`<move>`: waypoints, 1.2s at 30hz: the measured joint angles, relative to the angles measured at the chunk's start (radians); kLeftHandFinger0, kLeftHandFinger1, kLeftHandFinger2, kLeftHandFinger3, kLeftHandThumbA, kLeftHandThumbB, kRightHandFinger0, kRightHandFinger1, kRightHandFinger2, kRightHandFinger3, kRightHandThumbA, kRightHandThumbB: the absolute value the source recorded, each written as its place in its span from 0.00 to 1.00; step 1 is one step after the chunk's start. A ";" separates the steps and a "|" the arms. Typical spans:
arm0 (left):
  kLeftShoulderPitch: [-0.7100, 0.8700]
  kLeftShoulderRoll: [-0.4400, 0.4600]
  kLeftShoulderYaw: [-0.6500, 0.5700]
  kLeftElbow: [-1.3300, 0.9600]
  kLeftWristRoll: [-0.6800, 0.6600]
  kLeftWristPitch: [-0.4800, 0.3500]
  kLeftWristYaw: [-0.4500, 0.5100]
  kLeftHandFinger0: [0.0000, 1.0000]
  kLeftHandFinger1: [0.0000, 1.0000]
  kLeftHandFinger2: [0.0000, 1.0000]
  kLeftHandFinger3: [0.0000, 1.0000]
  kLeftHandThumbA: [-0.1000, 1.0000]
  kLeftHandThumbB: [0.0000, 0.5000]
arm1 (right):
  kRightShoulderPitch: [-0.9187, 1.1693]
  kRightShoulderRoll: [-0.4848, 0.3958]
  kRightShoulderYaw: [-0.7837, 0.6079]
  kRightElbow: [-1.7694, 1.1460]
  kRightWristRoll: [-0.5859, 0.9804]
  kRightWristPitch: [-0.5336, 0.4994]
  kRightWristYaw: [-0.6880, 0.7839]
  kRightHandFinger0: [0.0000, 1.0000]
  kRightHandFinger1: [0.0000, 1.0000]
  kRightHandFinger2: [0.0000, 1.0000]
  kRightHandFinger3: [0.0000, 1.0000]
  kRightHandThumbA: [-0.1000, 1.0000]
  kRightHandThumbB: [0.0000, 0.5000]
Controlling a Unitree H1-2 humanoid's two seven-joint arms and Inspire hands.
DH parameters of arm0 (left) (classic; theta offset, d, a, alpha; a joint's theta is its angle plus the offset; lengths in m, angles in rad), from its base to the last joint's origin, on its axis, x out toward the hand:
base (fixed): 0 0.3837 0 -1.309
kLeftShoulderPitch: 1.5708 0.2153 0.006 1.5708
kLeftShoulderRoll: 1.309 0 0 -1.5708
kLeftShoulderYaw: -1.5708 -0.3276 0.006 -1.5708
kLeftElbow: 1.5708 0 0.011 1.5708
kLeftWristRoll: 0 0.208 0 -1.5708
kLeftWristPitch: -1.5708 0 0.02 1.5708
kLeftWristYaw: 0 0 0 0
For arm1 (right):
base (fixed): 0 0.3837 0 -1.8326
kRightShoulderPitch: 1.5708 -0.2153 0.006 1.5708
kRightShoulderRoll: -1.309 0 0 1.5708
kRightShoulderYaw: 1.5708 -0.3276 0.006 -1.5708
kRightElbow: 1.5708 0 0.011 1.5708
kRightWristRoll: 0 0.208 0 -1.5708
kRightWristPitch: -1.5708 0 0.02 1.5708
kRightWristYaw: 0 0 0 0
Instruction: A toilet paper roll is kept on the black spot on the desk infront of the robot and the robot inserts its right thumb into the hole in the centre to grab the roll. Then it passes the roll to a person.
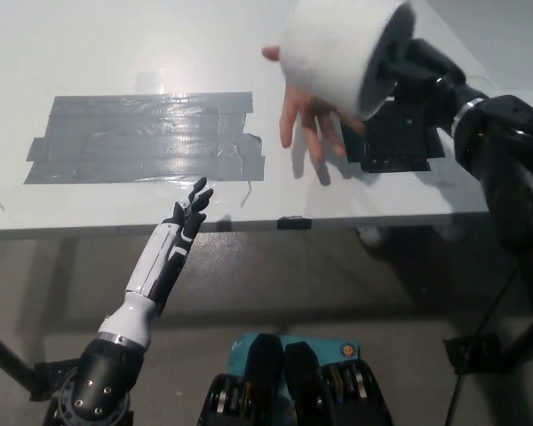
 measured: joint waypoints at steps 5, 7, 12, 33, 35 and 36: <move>0.000 0.000 0.000 0.000 0.000 0.000 0.000 1.00 1.00 1.00 1.00 1.00 0.09 | -0.048 -0.005 0.088 0.080 -0.104 -0.021 -0.009 0.14 0.63 0.94 0.95 0.00 0.41; -0.001 0.000 0.000 0.000 0.000 0.000 0.000 1.00 1.00 1.00 1.00 1.00 0.10 | -0.066 -0.005 0.105 0.095 -0.130 -0.028 -0.010 0.11 0.60 0.90 0.90 0.00 0.41; -0.004 0.003 -0.001 0.000 0.001 0.000 -0.001 1.00 1.00 1.00 1.00 1.00 0.12 | -0.131 -0.006 0.177 0.145 -0.251 -0.080 -0.018 0.12 0.56 0.87 0.83 0.00 0.41; -0.004 0.011 -0.006 -0.008 0.003 0.005 -0.007 1.00 1.00 1.00 1.00 1.00 0.14 | -0.116 -0.087 0.273 -0.046 -0.461 -0.091 0.108 1.00 1.00 1.00 1.00 0.81 1.00; -0.004 0.010 -0.006 -0.008 0.003 0.005 -0.010 1.00 1.00 1.00 1.00 1.00 0.13 | -0.091 -0.107 0.249 -0.092 -0.460 -0.085 0.127 1.00 1.00 1.00 1.00 0.80 1.00; -0.002 0.010 -0.006 -0.009 0.003 0.005 -0.010 1.00 1.00 1.00 1.00 1.00 0.12 | -0.077 -0.118 0.234 -0.119 -0.458 -0.082 0.136 1.00 1.00 1.00 1.00 0.80 1.00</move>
